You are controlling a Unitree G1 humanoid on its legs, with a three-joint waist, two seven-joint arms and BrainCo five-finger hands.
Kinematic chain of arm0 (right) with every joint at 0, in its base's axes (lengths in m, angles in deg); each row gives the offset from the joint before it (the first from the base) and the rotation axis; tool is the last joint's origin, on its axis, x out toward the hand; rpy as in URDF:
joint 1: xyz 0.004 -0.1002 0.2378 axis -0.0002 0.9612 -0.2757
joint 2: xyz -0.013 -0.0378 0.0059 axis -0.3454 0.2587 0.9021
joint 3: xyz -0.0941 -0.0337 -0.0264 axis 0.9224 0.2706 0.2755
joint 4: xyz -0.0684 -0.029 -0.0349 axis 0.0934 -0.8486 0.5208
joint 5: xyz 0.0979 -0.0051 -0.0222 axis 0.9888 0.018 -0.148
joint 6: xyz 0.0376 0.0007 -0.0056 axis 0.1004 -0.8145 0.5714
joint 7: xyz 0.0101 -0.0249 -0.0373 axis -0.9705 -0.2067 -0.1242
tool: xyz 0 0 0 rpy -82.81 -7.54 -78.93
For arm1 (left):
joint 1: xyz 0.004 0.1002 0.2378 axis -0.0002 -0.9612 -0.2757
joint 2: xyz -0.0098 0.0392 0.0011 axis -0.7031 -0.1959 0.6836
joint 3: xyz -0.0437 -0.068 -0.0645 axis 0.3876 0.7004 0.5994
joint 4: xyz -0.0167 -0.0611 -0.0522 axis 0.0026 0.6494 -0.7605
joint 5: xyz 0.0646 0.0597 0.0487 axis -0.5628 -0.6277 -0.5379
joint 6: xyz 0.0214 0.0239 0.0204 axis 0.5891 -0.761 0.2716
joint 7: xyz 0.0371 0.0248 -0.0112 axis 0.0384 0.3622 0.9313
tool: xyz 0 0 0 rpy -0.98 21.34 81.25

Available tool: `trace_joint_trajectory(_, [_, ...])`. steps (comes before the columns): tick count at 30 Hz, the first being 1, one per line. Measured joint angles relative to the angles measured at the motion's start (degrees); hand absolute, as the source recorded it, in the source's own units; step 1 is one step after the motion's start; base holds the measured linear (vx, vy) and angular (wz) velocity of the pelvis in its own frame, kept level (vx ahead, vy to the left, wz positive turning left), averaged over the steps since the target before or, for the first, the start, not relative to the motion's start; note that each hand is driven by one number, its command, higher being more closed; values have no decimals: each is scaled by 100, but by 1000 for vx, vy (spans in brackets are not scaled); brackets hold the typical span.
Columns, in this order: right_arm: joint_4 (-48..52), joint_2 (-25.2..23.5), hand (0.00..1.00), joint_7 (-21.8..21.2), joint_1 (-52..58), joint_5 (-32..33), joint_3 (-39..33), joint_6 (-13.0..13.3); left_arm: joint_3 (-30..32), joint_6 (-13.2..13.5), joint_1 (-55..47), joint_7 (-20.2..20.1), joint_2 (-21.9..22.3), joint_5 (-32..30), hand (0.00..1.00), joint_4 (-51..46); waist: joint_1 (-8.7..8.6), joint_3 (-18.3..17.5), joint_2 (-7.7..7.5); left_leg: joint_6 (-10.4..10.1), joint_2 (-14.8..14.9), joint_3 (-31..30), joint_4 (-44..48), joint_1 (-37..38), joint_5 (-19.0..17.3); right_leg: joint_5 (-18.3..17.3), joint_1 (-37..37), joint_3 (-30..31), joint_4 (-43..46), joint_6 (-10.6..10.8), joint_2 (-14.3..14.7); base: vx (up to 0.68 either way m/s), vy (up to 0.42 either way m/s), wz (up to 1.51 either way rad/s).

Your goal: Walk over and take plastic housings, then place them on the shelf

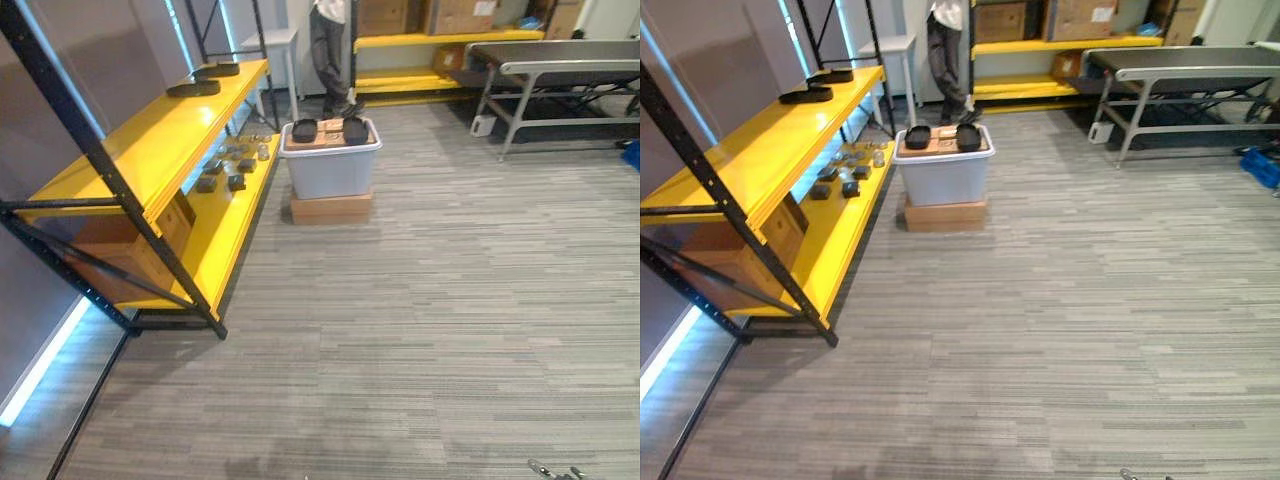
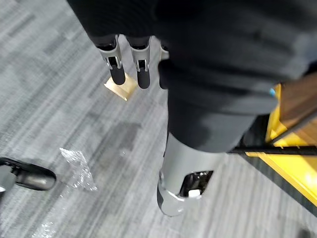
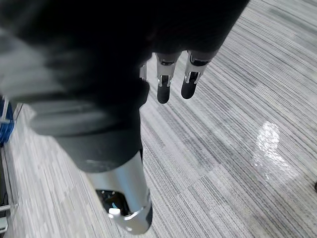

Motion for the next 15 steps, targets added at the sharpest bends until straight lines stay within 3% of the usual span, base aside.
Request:
trace_joint_trajectory(8, [-87, -481, 0, 249, 134, 50, -665, 17, -44, 46, -418, 20, 528, 3, 0, 105, -24, -63, 41, 38, -4, 159, -233, 272, 38, -8, 122, 58, -5, -1, -4, -10, 17, -7])
trace_joint_trajectory(15, [-235, -707, 0, 251, 272, -54, -654, 7, -228, 77, -419, 53, 572, -95, 0, 142, -95, -226, 19, 39, 11, 304, -298, 352, 38, -5, 117, 187, -5, -2, 13, -6, 4, -11])
